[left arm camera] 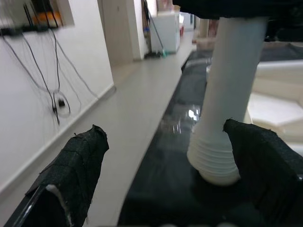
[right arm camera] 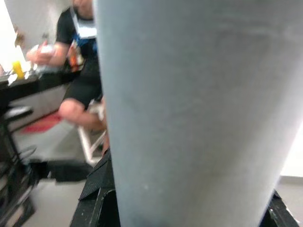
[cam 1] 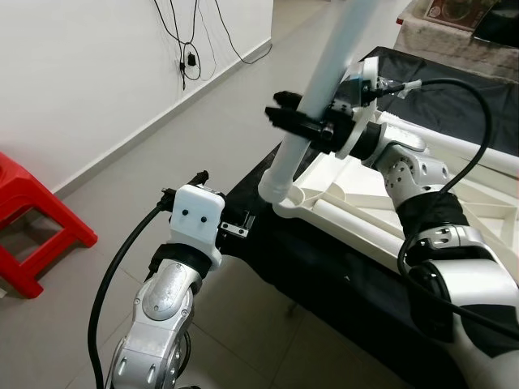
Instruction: Building children table
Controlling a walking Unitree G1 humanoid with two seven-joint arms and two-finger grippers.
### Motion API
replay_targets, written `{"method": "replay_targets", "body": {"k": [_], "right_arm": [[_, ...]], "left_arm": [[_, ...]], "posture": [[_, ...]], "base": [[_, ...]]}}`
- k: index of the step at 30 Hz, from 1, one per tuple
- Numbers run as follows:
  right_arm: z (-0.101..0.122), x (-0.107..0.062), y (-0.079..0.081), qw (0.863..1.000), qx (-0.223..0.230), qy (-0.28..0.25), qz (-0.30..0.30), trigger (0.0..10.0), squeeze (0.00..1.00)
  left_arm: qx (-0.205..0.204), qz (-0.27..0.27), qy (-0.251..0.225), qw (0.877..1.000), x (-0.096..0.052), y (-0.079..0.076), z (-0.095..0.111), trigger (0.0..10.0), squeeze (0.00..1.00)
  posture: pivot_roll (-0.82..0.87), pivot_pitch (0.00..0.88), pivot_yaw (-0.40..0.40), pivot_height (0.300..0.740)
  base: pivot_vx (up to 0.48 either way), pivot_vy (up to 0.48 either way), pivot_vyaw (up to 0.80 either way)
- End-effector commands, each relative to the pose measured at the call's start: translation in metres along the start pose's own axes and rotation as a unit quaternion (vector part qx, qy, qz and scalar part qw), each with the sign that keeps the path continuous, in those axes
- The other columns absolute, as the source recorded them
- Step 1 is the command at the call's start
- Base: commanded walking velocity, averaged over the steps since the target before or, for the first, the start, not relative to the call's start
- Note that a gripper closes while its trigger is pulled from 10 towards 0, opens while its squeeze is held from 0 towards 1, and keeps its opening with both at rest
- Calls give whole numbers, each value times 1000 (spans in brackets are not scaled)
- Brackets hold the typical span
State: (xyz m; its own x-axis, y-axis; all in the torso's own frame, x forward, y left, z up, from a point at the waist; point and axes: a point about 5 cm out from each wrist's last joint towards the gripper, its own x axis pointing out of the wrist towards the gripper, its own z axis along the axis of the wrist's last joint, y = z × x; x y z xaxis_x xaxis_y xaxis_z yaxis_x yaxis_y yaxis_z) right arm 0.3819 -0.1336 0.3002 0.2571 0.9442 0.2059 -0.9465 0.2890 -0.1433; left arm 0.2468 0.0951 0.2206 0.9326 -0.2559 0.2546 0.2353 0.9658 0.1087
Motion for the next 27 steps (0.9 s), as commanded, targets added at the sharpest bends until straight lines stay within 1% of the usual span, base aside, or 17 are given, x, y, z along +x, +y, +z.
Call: {"method": "replay_targets", "body": {"k": [1, 3, 10, 13, 16, 18, 21, 24, 25, 26, 27], "right_arm": [[2, -1, -2, 1000, -21, 9, -4, 10000, 0], [4, 0, -6, 999, -28, 9, -23, 10000, 0], [10, 2, -9, 998, -46, 6, -45, 10000, 0], [14, 5, -12, 996, -62, 9, -56, 10000, 0], [14, 5, -12, 997, -59, 9, -54, 10000, 0], [13, 6, -12, 995, -78, 19, -59, 10000, 0], [11, 7, -14, 994, -77, 26, -77, 10000, 0], [9, 6, -14, 993, -78, 32, -78, 10000, 0], [7, 5, -14, 993, -81, 41, -76, 10000, 0], [5, 3, -13, 993, -81, 51, -64, 10000, 0], [5, 3, -13, 993, -81, 51, -64, 10000, 0]], "left_arm": [[-2, -2, 1, 1000, -3, -2, 2, 10000, 0], [1, -3, 1, 1000, -4, -3, 2, 10000, 0], [1, -2, 3, 1000, -4, -4, 2, 10000, 0], [2, 2, 4, 1000, -4, -2, 2, 10000, 0], [2, 3, 5, 1000, -4, -2, 2, 10000, 0], [1, 4, 7, 1000, -4, -2, 2, 10000, 0], [4, 3, 6, 1000, -4, -2, 2, 10000, 0], [1, 4, 8, 1000, -4, -3, 2, 10000, 0], [0, 3, 9, 1000, -5, -3, 1, 10000, 0], [0, 2, 9, 1000, -5, -5, 1, 10000, 0], [0, 2, 9, 1000, -5, -5, 1, 10000, 0]], "posture": [[74, 270, -69, 740], [70, 273, -69, 740], [74, 277, -77, 740], [73, 276, -78, 740], [73, 276, -78, 740], [69, 277, -79, 740], [70, 280, -80, 740], [71, 280, -81, 740], [71, 280, -81, 740], [66, 285, -81, 740], [66, 285, -81, 740]], "base": [[0, 0, 0], [0, 0, 0], [0, 0, 0], [0, 0, 0], [0, 0, 0], [0, 0, 0], [0, 0, 0], [0, 0, 0], [0, 0, 0], [0, 0, 0], [0, 0, 0]]}}
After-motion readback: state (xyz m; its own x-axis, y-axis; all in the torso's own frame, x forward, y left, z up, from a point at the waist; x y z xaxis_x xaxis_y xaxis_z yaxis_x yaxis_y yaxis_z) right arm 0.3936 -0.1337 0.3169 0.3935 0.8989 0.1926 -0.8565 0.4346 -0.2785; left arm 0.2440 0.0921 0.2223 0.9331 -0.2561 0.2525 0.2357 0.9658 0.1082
